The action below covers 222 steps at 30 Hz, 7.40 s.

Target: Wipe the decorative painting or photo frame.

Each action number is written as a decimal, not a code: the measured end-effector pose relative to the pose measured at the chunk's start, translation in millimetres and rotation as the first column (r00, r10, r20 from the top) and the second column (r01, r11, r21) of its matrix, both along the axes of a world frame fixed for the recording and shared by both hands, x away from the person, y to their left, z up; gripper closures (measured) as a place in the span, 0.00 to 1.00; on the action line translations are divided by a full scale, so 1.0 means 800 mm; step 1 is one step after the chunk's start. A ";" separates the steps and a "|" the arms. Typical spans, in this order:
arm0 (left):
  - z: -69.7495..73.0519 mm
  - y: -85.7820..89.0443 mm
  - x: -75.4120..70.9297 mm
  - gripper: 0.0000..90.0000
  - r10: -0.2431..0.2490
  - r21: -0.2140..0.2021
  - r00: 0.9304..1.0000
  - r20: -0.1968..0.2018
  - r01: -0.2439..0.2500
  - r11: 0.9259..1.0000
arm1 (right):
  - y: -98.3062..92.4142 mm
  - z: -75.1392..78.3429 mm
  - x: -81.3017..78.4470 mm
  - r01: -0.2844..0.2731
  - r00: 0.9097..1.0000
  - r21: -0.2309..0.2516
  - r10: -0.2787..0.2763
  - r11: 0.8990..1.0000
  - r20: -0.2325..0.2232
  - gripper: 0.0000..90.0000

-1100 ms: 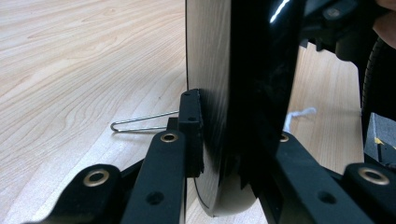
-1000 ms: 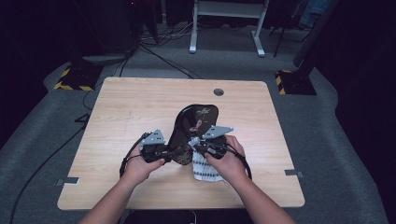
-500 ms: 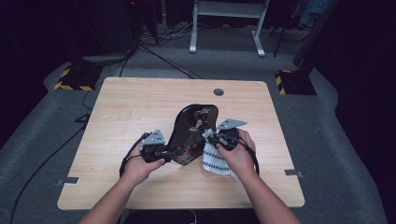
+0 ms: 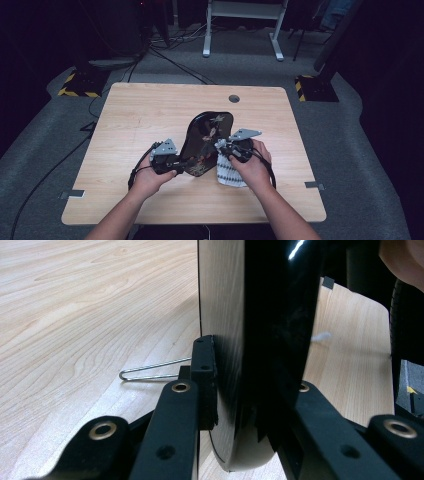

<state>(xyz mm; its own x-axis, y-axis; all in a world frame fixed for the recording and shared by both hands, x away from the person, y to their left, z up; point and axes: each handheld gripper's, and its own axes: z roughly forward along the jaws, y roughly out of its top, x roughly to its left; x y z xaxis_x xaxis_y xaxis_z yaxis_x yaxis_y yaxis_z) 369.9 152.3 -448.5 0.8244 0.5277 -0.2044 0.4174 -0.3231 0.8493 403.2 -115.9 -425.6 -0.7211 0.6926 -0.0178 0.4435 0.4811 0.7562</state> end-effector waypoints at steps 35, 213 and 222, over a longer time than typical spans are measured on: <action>0.000 0.001 0.000 0.87 0.001 -0.008 1.000 -0.017 -0.001 1.000 | -0.004 -0.010 0.002 0.030 0.999 -0.018 -0.030 0.999 -0.011 0.86; -0.002 0.006 0.000 0.88 0.043 -0.014 0.998 -0.039 -0.043 0.999 | -0.027 0.006 -0.014 -0.029 0.999 0.028 0.029 0.999 -0.022 0.88; -0.001 0.005 0.000 0.89 0.037 0.008 0.999 -0.029 -0.037 0.999 | -0.035 0.038 -0.012 -0.031 0.999 0.062 0.031 0.998 0.008 0.88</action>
<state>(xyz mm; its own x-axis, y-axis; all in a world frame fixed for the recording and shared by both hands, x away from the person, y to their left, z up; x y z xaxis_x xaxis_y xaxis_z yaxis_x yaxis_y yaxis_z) 369.6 156.7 -449.3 0.7981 0.5593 -0.2244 0.4538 -0.3129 0.8343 393.3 -143.5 -395.4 -0.7423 0.6698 0.0192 0.4235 0.4466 0.7882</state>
